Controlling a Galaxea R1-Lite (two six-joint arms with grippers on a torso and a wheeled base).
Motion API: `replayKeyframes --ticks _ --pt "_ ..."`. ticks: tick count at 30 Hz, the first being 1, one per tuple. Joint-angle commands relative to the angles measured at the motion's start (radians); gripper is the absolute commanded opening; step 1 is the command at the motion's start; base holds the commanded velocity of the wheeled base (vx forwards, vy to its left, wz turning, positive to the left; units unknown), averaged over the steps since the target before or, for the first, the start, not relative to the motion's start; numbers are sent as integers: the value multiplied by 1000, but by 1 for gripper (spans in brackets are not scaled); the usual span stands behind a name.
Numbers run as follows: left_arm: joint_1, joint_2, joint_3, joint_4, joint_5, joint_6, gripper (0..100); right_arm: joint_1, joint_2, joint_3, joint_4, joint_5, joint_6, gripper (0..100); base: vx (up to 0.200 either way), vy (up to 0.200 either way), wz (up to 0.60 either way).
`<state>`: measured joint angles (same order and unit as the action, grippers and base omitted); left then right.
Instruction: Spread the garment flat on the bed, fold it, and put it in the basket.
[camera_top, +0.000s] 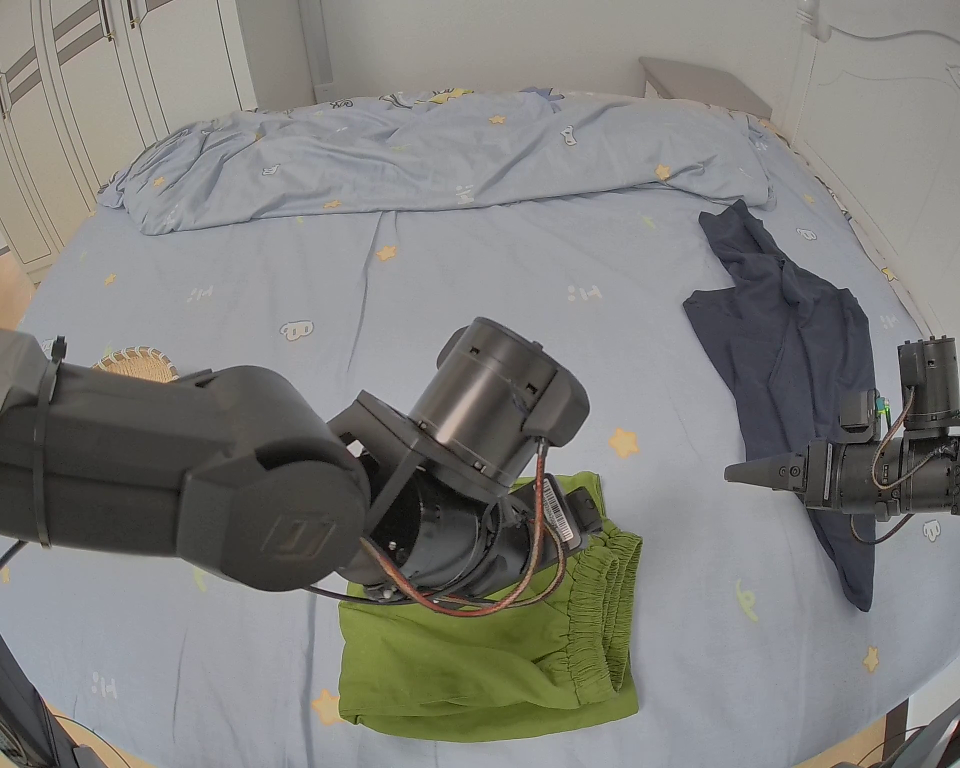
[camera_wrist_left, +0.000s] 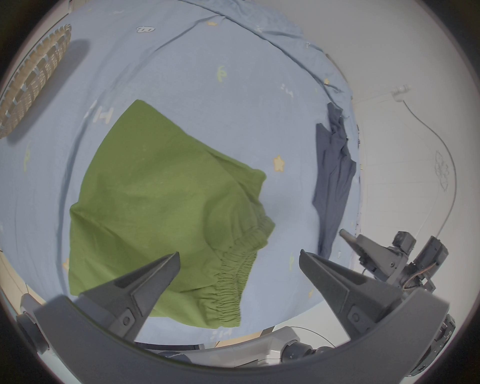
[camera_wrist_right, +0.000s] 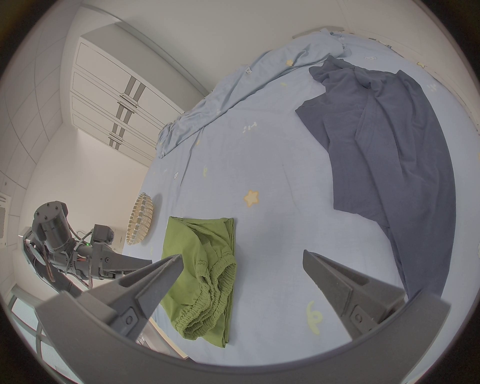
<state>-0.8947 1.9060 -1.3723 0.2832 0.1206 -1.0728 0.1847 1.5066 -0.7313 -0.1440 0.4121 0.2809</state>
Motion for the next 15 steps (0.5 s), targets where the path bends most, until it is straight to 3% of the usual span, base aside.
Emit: replayKeyframes --ticks 1,4,7,8,11,15 --pt "36 -36 50 -7 -10 8 100 2 0 0 0 2 0 100 0 0 0" --pt "125 -133 141 -16 -85 57 100 33 -6 1 3 5 3 100 0 0 0" --pt "273 -228 251 -53 -228 168 100 78 -17 6 8 10 6 100 0 0 0" --pt "355 -255 315 -93 -311 229 100 113 -22 13 8 8 6 100 0 0 0" --pt "484 -262 434 -182 -438 318 100 167 -25 26 4 2 4 100 0 0 0" --pt "642 -245 596 -366 -562 433 100 199 -26 41 3 2 1 100 0 0 0"
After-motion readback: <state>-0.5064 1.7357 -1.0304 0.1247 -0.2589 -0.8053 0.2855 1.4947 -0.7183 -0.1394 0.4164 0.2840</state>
